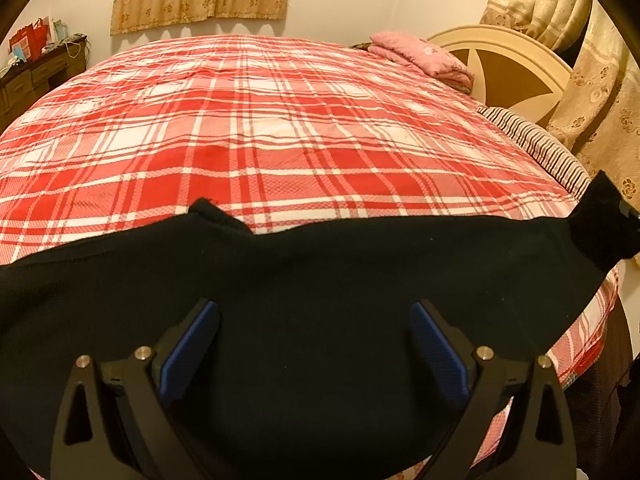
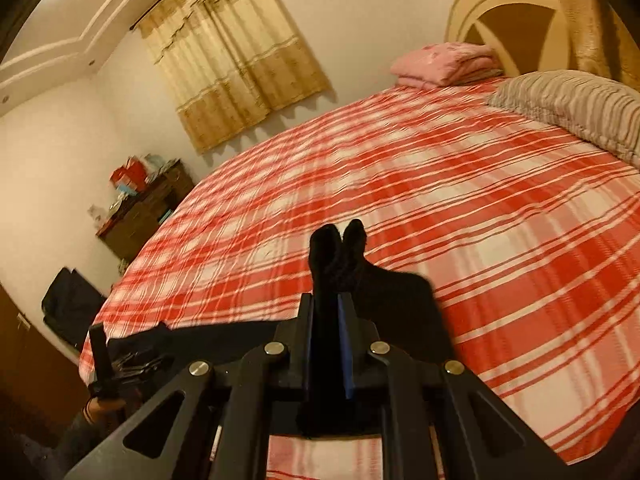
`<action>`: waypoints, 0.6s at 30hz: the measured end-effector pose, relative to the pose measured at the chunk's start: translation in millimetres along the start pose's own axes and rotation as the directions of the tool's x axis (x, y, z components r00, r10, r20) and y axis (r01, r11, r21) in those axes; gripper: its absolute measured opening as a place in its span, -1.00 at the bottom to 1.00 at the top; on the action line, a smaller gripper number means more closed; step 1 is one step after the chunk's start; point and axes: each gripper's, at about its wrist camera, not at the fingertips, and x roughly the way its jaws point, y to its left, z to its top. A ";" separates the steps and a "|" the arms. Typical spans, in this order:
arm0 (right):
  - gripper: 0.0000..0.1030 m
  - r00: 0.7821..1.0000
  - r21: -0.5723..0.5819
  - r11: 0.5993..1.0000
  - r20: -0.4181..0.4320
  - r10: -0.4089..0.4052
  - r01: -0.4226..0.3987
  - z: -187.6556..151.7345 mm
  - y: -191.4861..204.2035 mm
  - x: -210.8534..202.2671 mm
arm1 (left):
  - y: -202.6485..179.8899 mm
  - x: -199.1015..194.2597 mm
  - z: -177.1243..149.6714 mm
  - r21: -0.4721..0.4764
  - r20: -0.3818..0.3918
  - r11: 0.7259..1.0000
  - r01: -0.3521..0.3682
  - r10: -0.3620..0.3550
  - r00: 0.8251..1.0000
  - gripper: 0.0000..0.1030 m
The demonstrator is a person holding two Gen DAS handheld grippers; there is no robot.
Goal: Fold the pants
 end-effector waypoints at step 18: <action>-0.78 0.988 -0.058 0.991 -0.106 0.116 -0.122 -26.9 60.9 46.4 | -0.5 -2.1 -2.5 0.004 0.009 1.000 0.001 -0.001 1.000 0.92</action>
